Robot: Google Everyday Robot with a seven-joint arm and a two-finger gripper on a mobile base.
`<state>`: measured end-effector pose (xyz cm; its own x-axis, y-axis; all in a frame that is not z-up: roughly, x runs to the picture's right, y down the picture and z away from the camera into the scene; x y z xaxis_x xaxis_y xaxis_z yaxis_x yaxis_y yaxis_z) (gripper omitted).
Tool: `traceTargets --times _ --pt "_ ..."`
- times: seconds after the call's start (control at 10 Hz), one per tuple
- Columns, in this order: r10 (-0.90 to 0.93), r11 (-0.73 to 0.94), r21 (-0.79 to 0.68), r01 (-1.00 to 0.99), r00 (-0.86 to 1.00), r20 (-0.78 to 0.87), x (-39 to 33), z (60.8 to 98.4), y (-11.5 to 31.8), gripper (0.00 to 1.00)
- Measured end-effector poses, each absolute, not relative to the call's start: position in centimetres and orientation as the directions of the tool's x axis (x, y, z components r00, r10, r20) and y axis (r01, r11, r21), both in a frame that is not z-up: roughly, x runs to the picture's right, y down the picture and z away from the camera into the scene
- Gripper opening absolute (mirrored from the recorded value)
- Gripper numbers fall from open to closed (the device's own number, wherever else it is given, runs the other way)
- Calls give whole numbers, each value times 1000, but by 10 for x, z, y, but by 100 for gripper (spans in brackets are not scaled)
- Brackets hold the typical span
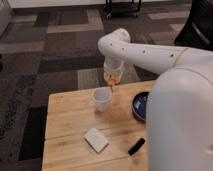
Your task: Place the pepper in the ceramic cup
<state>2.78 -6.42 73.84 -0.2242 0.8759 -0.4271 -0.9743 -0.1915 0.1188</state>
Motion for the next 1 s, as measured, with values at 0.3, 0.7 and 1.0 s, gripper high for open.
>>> traceTargets --times 0.3,0.7,1.0 --pt "874 -108 33 -994 -111 -474 -10 722 -42 0" --pt "853 -65 -12 -998 -49 -519 -26 719 -18 0" --pt "843 -57 13 -998 -55 -536 -23 710 7 0"
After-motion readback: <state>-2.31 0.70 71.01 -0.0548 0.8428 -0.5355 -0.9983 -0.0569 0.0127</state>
